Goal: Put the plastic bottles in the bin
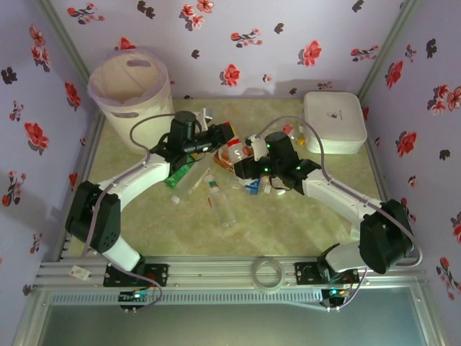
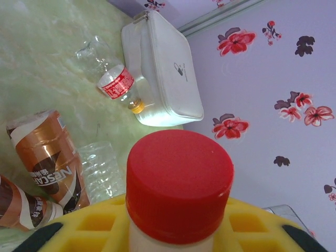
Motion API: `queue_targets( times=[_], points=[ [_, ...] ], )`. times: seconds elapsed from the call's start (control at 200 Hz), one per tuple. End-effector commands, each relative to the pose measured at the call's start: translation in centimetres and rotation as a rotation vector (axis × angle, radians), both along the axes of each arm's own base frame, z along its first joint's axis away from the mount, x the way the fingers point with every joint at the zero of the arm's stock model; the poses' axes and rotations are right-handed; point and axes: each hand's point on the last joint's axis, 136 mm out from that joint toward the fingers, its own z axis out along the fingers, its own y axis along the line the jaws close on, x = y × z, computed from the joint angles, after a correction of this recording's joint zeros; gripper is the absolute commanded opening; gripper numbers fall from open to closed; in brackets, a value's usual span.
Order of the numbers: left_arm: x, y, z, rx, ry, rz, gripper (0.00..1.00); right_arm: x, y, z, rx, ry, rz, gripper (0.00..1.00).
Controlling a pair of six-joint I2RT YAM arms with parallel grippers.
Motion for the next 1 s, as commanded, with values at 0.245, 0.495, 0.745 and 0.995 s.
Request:
queue_targets(
  times=[0.245,0.495,0.745,0.995],
  points=[
    [1.2,0.6,1.3,0.016,-0.044,0.01,0.28,-0.6,-2.4,2.7,-0.058,-0.105,-0.047,0.99],
    [3.2,2.0,4.1,0.07,-0.132,0.09,0.26,0.8,-9.2,4.3,0.06,0.027,-0.308,0.99],
    [5.5,5.6,10.2,0.121,-0.271,0.196,0.19,1.5,-17.1,2.4,0.049,0.054,-0.592,0.99],
    [7.4,11.2,18.7,0.12,-0.438,0.347,0.06,1.7,-18.8,-0.5,0.07,0.169,-0.657,0.98]
  ],
)
